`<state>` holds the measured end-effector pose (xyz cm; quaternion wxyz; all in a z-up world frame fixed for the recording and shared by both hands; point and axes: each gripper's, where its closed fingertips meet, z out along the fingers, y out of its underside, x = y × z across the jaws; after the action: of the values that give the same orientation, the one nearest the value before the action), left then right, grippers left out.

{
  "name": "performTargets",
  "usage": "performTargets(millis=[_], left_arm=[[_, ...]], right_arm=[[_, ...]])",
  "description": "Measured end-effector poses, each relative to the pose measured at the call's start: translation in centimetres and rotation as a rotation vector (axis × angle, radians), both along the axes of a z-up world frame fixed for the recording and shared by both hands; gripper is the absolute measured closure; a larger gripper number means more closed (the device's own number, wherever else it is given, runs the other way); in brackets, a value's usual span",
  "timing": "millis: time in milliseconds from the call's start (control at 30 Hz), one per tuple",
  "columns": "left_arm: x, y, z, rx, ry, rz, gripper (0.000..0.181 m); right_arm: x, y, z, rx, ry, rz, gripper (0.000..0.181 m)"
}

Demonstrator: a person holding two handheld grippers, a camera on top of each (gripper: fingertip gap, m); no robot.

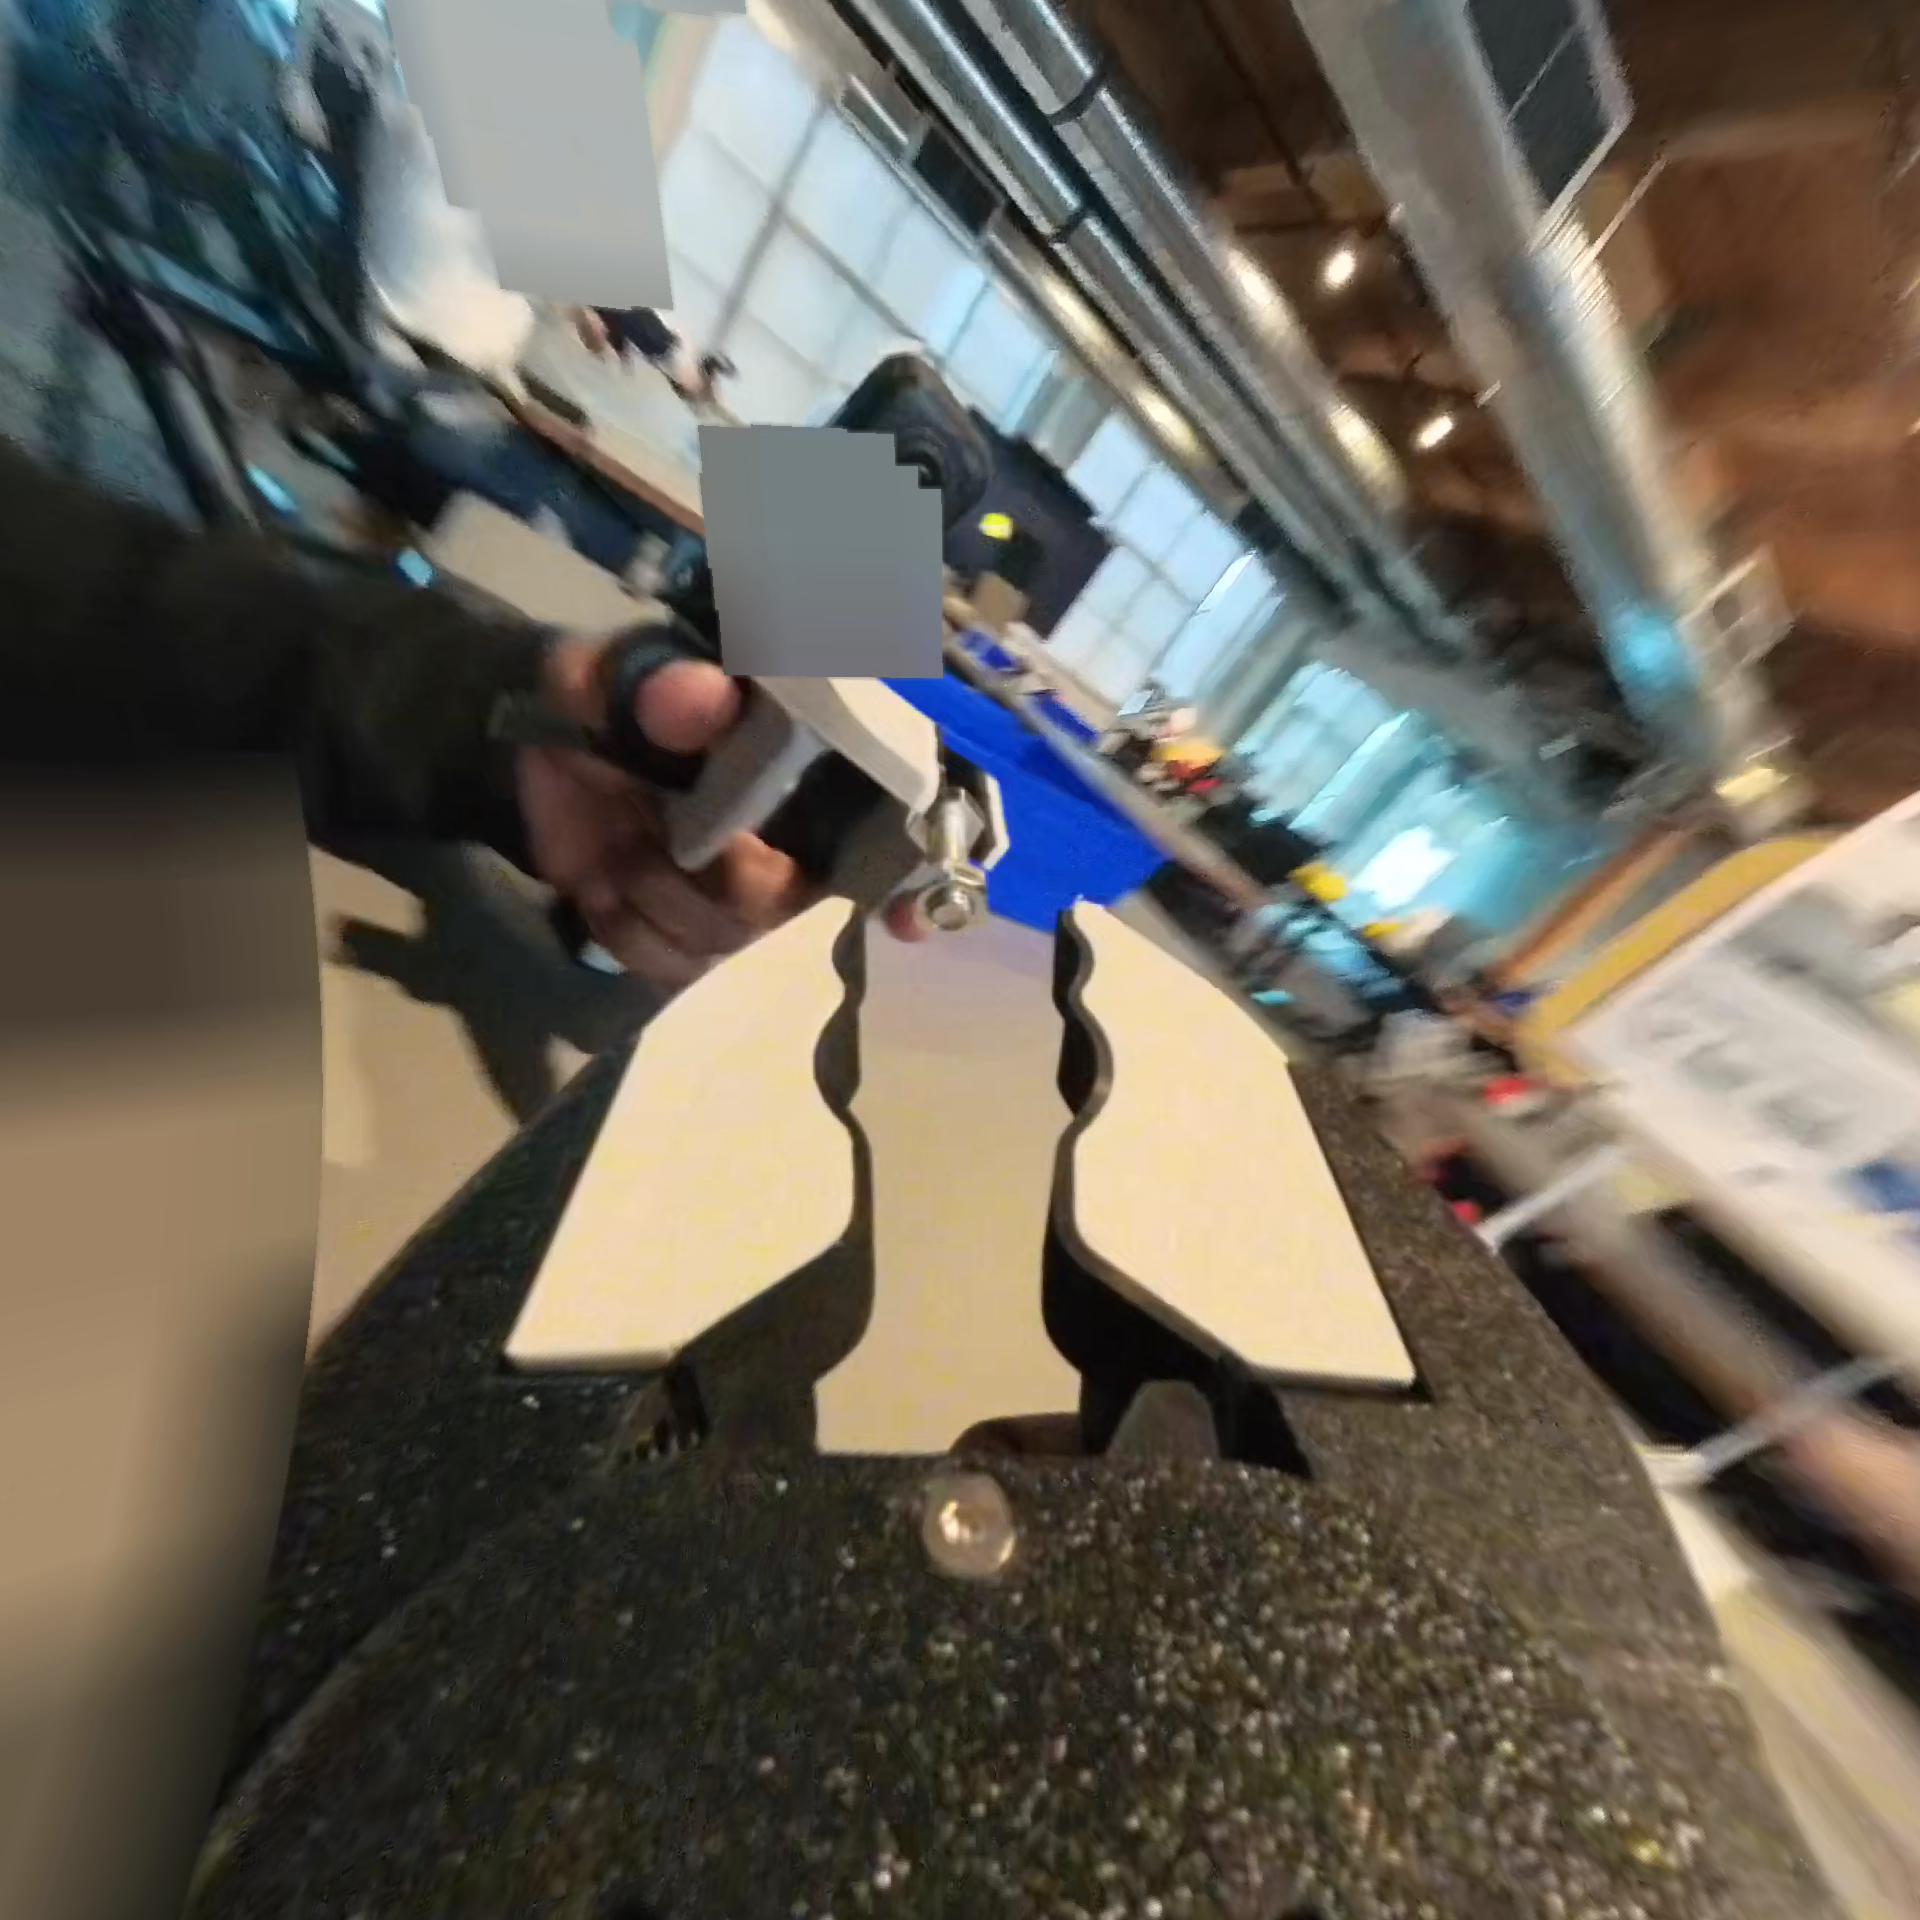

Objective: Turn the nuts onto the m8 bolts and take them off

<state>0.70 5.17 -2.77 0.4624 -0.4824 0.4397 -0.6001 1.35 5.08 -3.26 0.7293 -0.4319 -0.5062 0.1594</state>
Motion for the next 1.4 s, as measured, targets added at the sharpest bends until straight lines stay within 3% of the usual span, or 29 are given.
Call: performTargets(millis=[133, 233, 333, 433, 567, 633, 700, 1000, 1133, 1267, 1400], left_arm=[[0.1, -0.2, 0.0, 0.049, 0.004, 0.011, 0.166], [0.2, -0.5, 0.0, 0.070, 0.006, 0.007, 0.166], [0.4, -0.6, -0.2, 0.078, 0.019, 0.006, 0.166], [0.4, -0.7, -0.3, 0.030, 0.021, -0.022, 0.166], [0.6, -0.1, -1.2, -0.067, 0.067, -0.032, 0.166], [0.4, -0.2, -0.7, -0.061, 0.037, -0.034, 0.166], [0.0, -0.2, 0.3, -0.029, -0.024, -0.020, 0.166], [-0.8, 0.1, 2.1, 0.165, -0.097, 0.104, 0.167], [-1.1, 0.5, 3.1, 0.261, -0.141, 0.206, 0.166], [-1.6, 1.3, 3.7, 0.315, -0.166, 0.306, 0.167], [-1.9, 1.5, 4.2, 0.315, -0.196, 0.347, 0.167]], right_arm=[[-0.5, -0.4, -0.3, -0.358, 0.092, 0.169, 0.141], [-0.8, -0.6, 0.0, -0.431, 0.138, 0.200, 0.147], [-1.0, -0.3, -0.3, -0.442, 0.127, 0.181, 0.165], [-0.8, -0.3, -0.2, -0.197, 0.050, 0.086, 0.165], [-0.4, 0.5, -1.0, 0.421, -0.240, -0.206, 0.165], [-0.3, 0.6, -0.8, 0.530, -0.284, -0.273, 0.164], [-0.3, 0.3, 0.0, 0.431, -0.175, -0.229, 0.159], [0.5, 0.2, 3.1, -0.344, 0.363, 0.146, 0.152], [1.0, 0.1, 4.5, -0.507, 0.538, 0.252, 0.158], [1.5, 1.1, 4.4, -0.515, 0.607, 0.163, 0.165], [0.9, 1.7, 3.2, -0.424, 0.538, -0.001, 0.168]])
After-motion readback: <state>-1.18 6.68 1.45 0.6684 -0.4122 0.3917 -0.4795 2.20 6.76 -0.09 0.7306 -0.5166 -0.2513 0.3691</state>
